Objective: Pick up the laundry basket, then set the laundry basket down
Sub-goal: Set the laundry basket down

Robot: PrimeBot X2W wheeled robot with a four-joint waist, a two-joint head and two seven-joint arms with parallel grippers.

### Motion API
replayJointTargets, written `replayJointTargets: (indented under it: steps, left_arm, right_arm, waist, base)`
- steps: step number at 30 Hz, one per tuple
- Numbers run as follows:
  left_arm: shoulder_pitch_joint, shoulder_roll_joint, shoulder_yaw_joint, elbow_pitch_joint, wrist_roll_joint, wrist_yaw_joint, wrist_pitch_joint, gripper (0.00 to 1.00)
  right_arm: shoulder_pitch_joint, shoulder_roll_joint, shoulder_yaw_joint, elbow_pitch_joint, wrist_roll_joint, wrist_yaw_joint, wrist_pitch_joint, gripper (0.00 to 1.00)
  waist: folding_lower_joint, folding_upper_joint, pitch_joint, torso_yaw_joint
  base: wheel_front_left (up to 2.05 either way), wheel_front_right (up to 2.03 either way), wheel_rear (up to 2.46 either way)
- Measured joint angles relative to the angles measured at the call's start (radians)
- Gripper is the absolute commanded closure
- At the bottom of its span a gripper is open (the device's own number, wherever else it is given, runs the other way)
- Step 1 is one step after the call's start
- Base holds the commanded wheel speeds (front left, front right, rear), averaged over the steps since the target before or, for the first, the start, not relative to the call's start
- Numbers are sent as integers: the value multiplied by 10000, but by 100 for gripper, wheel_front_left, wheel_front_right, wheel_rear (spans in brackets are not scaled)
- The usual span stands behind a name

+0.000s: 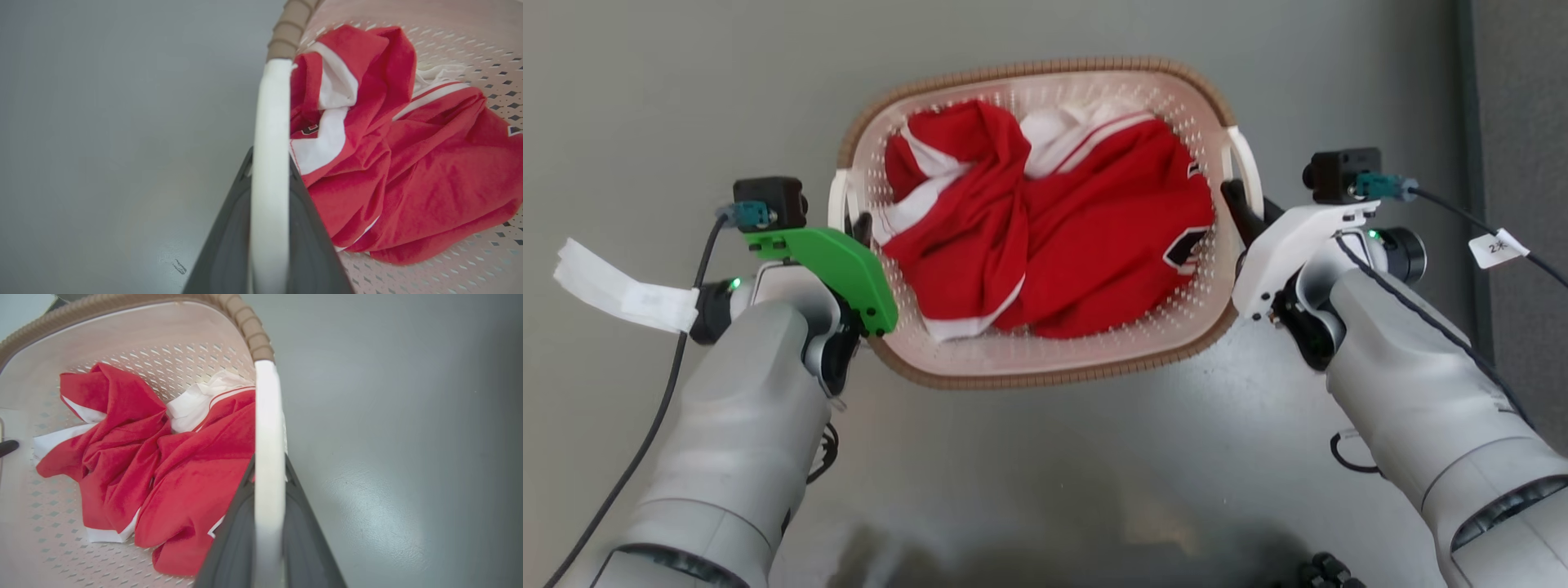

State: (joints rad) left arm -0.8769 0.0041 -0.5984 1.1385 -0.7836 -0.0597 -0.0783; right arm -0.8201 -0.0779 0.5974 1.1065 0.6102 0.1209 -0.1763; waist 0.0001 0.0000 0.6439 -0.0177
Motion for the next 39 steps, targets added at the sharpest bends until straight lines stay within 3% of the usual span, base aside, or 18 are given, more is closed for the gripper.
replayJointTargets:
  steps: [13, 31, 32, 33, 34, 35, 39]
  left_arm:
    - [-268, 36, -130, 224, 144, -21, -642, 100]
    - [-526, -35, -142, 631, 127, -351, -456, 100]
    - [-550, -40, -150, 663, 127, -374, -447, 87]
    - [-578, -46, -155, 698, 125, -382, -368, 69]
    - [-614, -38, -153, 756, 125, -382, -355, 32]
    - [-632, -12, -146, 784, 119, -382, -355, 0]
    - [-670, 207, -142, 851, 65, -389, -370, 0]
  right_arm:
    - [-386, 100, 138, 257, -157, -90, -349, 100]
    - [-593, 197, 117, 706, -123, -69, -433, 100]
    - [-597, 203, 136, 738, -121, -67, -431, 94]
    - [-597, 207, 192, 759, -125, -63, -430, 61]
    - [-597, 199, 245, 803, -127, -63, -418, 19]
    - [-597, 167, 265, 853, -127, -63, -412, 0]
    - [-604, -63, 278, 941, -125, 13, -397, 0]
  waist:
    - [1, 0, 1459, -154]
    - [0, 0, 1845, -312]
    - [1, 0, 1863, -312]
    - [0, 0, 1878, -310]
    - [1, 0, 1890, -305]
    - [0, 0, 1900, -298]
    - [0, 0, 1913, -260]
  base:
    - [0, 0, 0]
    - [0, 0, 0]
    - [0, 0, 0]
    - [0, 0, 0]
    - [0, 0, 0]
    - [0, 0, 0]
    - [0, 0, 0]
